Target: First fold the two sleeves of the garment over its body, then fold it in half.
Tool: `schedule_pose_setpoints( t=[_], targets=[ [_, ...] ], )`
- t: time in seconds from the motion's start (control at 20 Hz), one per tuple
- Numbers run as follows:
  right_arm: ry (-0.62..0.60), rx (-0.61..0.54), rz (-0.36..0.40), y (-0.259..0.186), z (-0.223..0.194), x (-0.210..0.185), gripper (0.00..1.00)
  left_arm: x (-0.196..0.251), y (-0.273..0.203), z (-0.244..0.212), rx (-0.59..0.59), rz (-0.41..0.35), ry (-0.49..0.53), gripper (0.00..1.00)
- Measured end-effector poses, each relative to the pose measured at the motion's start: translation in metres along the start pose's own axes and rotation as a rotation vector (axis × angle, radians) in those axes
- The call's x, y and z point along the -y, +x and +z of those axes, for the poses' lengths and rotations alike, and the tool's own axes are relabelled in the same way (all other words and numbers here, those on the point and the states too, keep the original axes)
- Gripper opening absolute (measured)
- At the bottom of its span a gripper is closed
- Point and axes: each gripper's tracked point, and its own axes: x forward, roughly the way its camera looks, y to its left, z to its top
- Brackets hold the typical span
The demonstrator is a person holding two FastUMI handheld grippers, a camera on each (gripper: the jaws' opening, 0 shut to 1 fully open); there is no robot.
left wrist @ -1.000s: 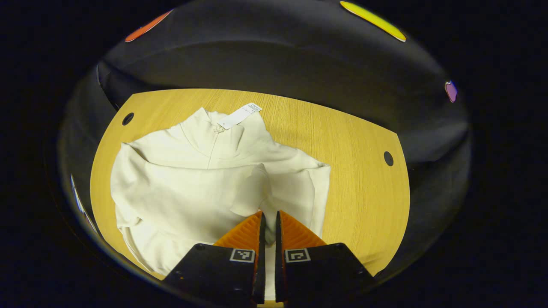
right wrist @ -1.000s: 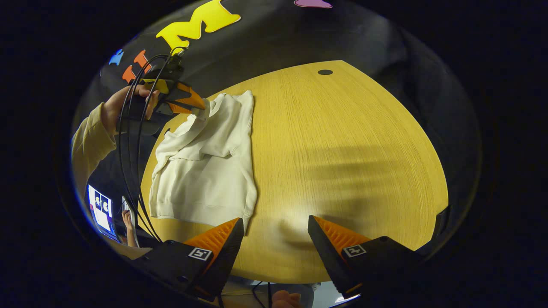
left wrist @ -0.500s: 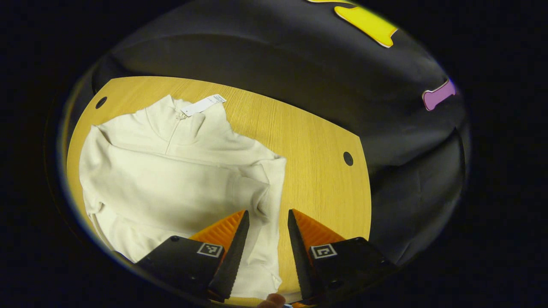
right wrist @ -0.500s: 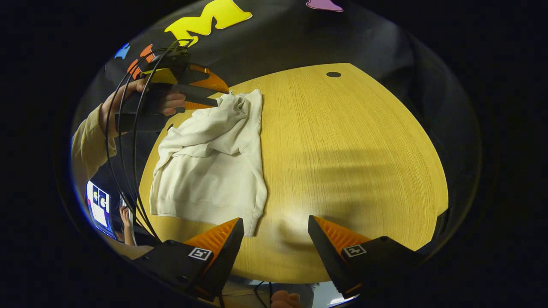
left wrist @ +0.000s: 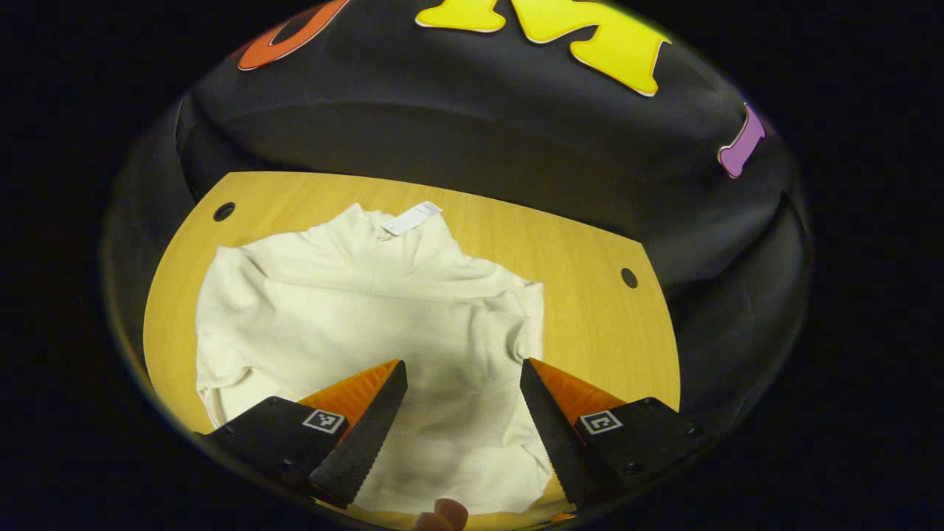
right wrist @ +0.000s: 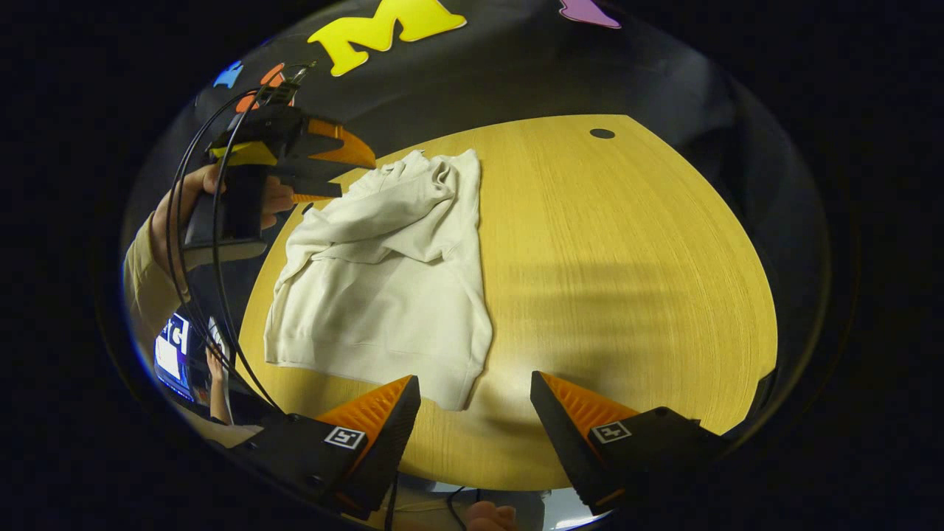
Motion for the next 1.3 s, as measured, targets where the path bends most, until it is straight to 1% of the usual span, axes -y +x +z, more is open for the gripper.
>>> schedule_pose_setpoints(
  t=[0.1,0.2,0.25,0.3,0.45,0.55,0.6,0.65,0.7,0.85,0.95,1.0,1.15,1.25,1.3],
  targets=[
    [-0.028,-0.012,0.011,0.006,-0.002,-0.01,0.94,-0.028,-0.011,-0.014,-0.007,0.017,-0.025,0.99],
    [-0.027,-0.025,0.022,0.013,-0.002,-0.018,0.95,-0.061,-0.024,-0.029,0.006,0.053,-0.017,1.0],
    [-0.036,-0.028,0.019,0.017,-0.001,-0.019,0.89,-0.08,-0.032,-0.038,0.011,0.087,-0.005,0.99],
    [-0.046,-0.026,0.008,0.021,0.001,-0.018,0.94,-0.097,-0.04,-0.046,0.018,0.109,0.001,1.0],
    [-0.035,0.008,-0.024,0.031,0.014,-0.008,0.95,-0.152,-0.075,-0.084,0.004,0.182,-0.009,0.99],
    [-0.024,-0.001,-0.04,0.036,0.015,0.0,0.95,-0.181,-0.096,-0.103,-0.005,0.242,0.005,0.99],
    [-0.019,-0.01,-0.049,0.037,0.015,0.004,0.89,-0.192,-0.107,-0.112,-0.013,0.265,0.008,0.99],
    [-0.018,-0.021,-0.058,0.04,0.014,0.008,0.89,-0.201,-0.118,-0.119,-0.016,0.281,0.007,0.99],
    [-0.02,-0.03,-0.067,0.043,0.013,0.012,0.95,-0.209,-0.128,-0.126,-0.02,0.294,0.004,0.99],
    [-0.031,-0.057,-0.088,0.046,0.008,0.019,0.95,-0.231,-0.159,-0.147,-0.053,0.345,-0.033,0.99],
    [-0.026,-0.079,-0.091,0.049,0.004,0.018,0.94,-0.239,-0.175,-0.165,-0.103,0.356,-0.074,0.99],
    [-0.019,-0.094,-0.088,0.051,0.001,0.017,0.95,-0.239,-0.182,-0.174,-0.137,0.349,-0.096,0.99],
    [0.0,-0.135,-0.069,0.054,-0.006,0.01,0.95,-0.229,-0.201,-0.2,-0.25,0.301,-0.161,0.99],
    [0.021,-0.163,-0.044,0.059,-0.011,0.002,0.94,-0.219,-0.214,-0.212,-0.309,0.287,-0.2,0.99],
    [0.031,-0.176,-0.049,0.062,-0.012,0.003,0.95,-0.212,-0.222,-0.22,-0.351,0.279,-0.209,0.98]
  ],
)
